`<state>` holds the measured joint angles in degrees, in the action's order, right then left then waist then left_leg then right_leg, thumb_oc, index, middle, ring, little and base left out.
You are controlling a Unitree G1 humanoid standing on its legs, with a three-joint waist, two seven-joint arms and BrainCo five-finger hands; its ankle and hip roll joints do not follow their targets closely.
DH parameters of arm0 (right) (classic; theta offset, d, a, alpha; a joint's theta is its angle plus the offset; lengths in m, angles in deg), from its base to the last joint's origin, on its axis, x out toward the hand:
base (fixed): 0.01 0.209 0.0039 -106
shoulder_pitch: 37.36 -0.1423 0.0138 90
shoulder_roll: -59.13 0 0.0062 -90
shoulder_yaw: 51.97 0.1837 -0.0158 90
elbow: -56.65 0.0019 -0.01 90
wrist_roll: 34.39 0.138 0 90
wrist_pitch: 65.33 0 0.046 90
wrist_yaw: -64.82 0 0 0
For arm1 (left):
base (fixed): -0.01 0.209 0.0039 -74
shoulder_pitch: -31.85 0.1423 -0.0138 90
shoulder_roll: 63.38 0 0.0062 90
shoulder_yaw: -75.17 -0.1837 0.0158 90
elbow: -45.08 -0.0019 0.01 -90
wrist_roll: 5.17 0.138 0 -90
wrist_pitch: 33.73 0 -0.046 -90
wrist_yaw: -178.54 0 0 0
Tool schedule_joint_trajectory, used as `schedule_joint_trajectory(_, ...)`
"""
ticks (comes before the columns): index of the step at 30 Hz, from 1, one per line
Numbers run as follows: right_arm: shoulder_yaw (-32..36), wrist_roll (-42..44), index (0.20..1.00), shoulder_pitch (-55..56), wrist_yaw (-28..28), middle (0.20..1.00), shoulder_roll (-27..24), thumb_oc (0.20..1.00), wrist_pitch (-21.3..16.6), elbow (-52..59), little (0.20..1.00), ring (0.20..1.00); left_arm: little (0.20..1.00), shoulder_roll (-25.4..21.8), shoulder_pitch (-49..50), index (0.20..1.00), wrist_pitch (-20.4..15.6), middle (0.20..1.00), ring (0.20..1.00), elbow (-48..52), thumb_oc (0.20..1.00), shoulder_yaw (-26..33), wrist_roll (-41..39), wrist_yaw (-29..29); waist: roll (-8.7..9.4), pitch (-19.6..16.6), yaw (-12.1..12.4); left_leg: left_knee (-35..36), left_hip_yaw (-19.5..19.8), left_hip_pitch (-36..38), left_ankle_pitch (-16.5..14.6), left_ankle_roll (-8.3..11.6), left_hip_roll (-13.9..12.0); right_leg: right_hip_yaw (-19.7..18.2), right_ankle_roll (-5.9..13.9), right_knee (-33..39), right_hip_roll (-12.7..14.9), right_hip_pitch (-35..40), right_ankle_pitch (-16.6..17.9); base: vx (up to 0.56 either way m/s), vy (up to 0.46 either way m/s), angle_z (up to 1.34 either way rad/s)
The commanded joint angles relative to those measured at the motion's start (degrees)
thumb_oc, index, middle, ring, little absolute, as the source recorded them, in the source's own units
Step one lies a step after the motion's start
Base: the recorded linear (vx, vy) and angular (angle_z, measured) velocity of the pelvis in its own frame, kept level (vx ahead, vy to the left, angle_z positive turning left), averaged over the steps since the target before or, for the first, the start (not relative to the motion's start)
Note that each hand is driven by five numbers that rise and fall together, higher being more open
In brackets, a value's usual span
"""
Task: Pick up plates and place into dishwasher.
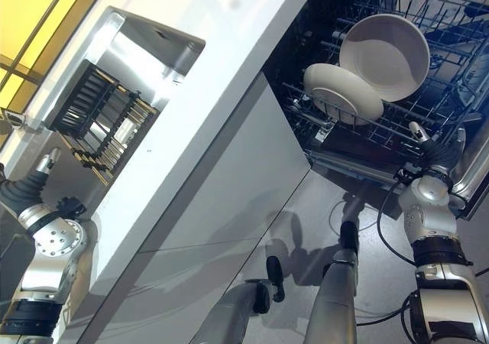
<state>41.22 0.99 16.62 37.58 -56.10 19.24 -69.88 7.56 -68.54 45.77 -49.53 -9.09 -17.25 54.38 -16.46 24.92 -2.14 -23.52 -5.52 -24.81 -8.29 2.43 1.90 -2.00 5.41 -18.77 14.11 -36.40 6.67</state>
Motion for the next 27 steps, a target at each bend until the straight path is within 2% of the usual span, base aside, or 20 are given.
schedule_joint_trajectory(1, -4.82, -4.47, 1.000, -9.12, 2.07, 1.000, -0.14, 1.000, -2.14, 0.34, 1.000, 1.000, 1.000, 2.19, 0.29, 1.000, 0.43, 1.000, 1.000, -1.27, 1.000, -5.02, 1.56, 1.84, -2.65, 4.88, 0.82, -8.26, 1.24, -6.27, 4.01, -0.55, 2.53, 0.54, -2.93, -0.65, -2.30, 0.70, -5.70, -0.01, 0.043, 0.01)
schedule_joint_trajectory(7, -5.83, -6.21, 1.000, -11.98, 3.84, 1.000, -0.38, 1.000, -2.82, 2.06, 1.000, 1.000, 1.000, 2.41, 1.72, 1.000, 1.12, 1.000, 1.000, -0.46, 1.000, -4.33, 0.52, 2.25, -3.28, 4.88, 2.36, -7.29, 3.13, -5.98, 6.44, 0.19, 2.32, 1.96, -3.66, -0.22, -2.24, 1.73, -6.17, -0.02, 0.032, 0.03)
schedule_joint_trajectory(13, -6.43, -6.66, 1.000, -14.40, 8.32, 1.000, -0.08, 1.000, -4.00, 4.01, 1.000, 1.000, 1.000, 2.89, 4.37, 1.000, -0.02, 1.000, 1.000, 0.12, 1.000, -2.78, -0.24, 1.99, -3.52, 4.88, 4.37, -5.80, 5.39, -5.32, 9.10, 0.77, 1.94, 4.19, -4.24, 0.67, -1.90, 2.88, -6.41, -0.04, 0.028, 0.07)
schedule_joint_trajectory(17, -7.04, -7.77, 1.000, -15.29, 10.00, 1.000, 0.23, 1.000, -3.28, 4.45, 1.000, 1.000, 1.000, 3.14, 6.07, 1.000, -0.45, 1.000, 1.000, 0.69, 1.000, -1.83, -0.79, 1.16, -3.79, 4.88, 5.54, -5.17, 6.49, -4.52, 10.69, 1.14, 1.73, 5.87, -4.71, 1.17, -1.56, 4.23, -6.59, -0.02, 0.041, 0.16)
schedule_joint_trajectory(27, -8.92, -7.40, 1.000, -21.54, 12.19, 1.000, -1.32, 1.000, -3.77, 2.54, 1.000, 1.000, 1.000, 3.78, 10.24, 1.000, -1.54, 1.000, 1.000, 2.33, 1.000, -0.88, -2.05, -0.23, -4.88, 4.88, 8.24, -2.30, 8.38, -2.53, 13.53, 1.53, 1.70, 8.56, -4.98, 2.47, -0.22, 5.91, -6.38, -0.01, 0.068, 0.20)
